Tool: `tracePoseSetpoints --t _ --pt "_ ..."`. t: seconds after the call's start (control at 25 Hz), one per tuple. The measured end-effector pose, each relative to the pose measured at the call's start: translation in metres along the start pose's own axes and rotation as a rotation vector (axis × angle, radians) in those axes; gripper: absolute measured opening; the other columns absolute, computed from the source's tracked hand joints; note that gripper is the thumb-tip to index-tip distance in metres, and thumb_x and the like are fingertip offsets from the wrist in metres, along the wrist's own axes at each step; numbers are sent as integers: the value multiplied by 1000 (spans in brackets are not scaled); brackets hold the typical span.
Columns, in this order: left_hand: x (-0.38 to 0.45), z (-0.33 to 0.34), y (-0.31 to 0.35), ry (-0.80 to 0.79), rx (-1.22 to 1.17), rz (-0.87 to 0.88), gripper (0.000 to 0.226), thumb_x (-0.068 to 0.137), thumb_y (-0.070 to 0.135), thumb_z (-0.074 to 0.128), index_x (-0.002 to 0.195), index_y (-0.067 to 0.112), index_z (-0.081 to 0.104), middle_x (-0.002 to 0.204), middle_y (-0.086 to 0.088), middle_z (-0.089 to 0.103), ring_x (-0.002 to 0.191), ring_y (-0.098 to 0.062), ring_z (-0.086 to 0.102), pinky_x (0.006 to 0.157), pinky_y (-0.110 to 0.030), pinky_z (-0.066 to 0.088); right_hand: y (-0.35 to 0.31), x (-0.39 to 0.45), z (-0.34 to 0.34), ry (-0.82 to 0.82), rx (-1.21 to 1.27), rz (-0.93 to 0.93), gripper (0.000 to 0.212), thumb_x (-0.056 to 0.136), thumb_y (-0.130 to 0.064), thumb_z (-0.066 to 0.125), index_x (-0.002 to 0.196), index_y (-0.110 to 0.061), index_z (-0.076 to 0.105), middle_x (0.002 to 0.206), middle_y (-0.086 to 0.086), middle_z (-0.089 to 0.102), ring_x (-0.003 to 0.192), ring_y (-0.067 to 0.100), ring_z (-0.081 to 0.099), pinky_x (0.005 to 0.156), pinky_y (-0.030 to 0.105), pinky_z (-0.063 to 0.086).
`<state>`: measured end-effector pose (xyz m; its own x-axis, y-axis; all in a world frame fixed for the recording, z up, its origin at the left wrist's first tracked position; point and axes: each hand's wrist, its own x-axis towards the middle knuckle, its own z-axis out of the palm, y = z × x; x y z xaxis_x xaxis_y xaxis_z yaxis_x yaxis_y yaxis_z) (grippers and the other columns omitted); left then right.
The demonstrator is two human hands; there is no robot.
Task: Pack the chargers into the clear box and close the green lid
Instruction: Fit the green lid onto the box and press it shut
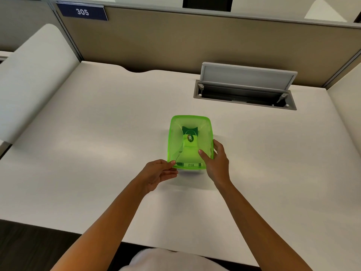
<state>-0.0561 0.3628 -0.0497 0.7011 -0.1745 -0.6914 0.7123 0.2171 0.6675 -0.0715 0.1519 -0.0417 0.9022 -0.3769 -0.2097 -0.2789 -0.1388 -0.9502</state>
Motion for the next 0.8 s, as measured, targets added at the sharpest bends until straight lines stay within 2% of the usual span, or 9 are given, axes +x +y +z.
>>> tracePoseSetpoints --t 0.12,0.24,0.36,0.52,0.68,0.8 --pt "-1 1 -4 -8 -37 15 12 87 6 69 85 -3 62 78 -21 70 74 -27 75 64 -31 62 0 -2 -3 3 42 6 61 82 -31 76 137 -24 49 111 -18 60 98 -6 60 68 0 47" --pt "-2 4 -8 -14 -106 29 12 89 5 68 84 0 59 76 -20 72 75 -27 75 65 -31 62 6 -8 -6 50 59 74 61 79 -40 78 132 -23 52 116 -11 60 101 5 61 68 8 49" --pt "-1 10 -15 -14 -143 41 14 88 7 69 83 2 57 80 -22 72 78 -29 76 65 -31 62 19 -16 -8 146 131 243 52 75 -47 79 114 -21 58 107 -5 62 87 9 62 68 18 46" --pt "2 14 -17 -43 -148 10 18 85 9 72 81 3 56 84 -23 73 83 -30 76 66 -35 62 24 -14 -11 171 330 358 45 78 -37 80 108 -8 65 95 3 66 70 10 60 75 24 50" --pt "4 13 -16 -59 -96 -9 19 84 13 74 82 4 56 89 -22 75 88 -31 75 68 -40 62 22 -6 -13 90 486 390 33 85 -21 74 107 2 68 98 12 69 82 16 64 81 25 52" --pt "5 15 -18 -59 -64 -10 21 82 14 75 81 6 56 92 -23 75 91 -31 75 70 -44 62 23 -3 -11 90 507 397 29 88 -13 70 111 6 67 95 12 70 84 17 65 77 24 52"
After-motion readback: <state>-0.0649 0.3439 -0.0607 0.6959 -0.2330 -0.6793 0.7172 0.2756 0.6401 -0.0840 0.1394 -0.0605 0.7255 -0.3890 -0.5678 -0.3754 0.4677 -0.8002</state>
